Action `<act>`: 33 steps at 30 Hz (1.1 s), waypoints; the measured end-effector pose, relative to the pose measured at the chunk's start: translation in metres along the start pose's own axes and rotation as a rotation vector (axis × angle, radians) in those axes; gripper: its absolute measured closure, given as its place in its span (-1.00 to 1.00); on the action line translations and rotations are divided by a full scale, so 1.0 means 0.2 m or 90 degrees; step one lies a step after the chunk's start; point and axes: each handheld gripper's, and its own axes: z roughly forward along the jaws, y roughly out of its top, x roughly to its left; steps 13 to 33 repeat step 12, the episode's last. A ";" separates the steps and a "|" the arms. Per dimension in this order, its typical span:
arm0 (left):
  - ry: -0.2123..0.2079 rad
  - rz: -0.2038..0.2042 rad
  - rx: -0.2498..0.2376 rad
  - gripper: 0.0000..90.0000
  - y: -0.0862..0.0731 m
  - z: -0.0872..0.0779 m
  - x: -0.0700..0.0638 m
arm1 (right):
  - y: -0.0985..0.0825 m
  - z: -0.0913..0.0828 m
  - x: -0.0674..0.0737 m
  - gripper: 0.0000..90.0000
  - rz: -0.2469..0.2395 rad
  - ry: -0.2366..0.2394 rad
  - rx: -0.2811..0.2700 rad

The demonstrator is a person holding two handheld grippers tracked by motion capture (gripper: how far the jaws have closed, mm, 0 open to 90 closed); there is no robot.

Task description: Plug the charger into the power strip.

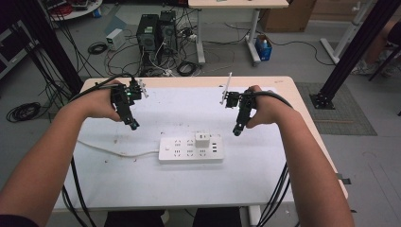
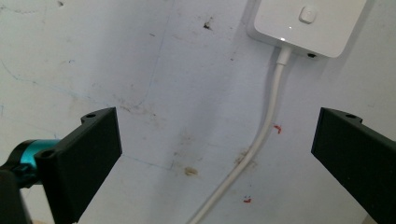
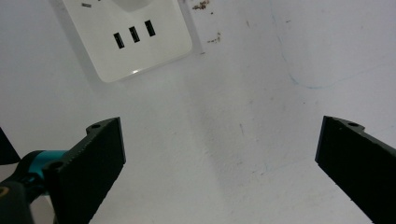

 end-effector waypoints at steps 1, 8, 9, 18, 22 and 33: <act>-0.001 0.000 0.000 -0.96 0.00 0.00 0.00 | 0.00 0.00 0.00 -0.98 0.000 0.000 0.001; -0.003 -0.001 0.002 -0.96 0.00 0.00 0.00 | 0.01 0.00 -0.01 -0.98 -0.001 0.004 0.003; -0.003 -0.002 0.002 -0.96 0.00 0.00 0.00 | 0.01 0.00 0.00 -0.98 0.002 0.005 0.001; -0.004 -0.005 0.006 -0.96 0.00 0.01 0.00 | 0.01 0.00 0.00 -0.98 0.000 0.002 -0.003; -0.004 -0.005 0.006 -0.96 0.00 0.01 0.00 | 0.01 0.00 0.00 -0.98 0.000 0.002 -0.003; -0.004 -0.005 0.006 -0.96 0.00 0.01 0.00 | 0.01 0.00 0.00 -0.98 0.000 0.002 -0.003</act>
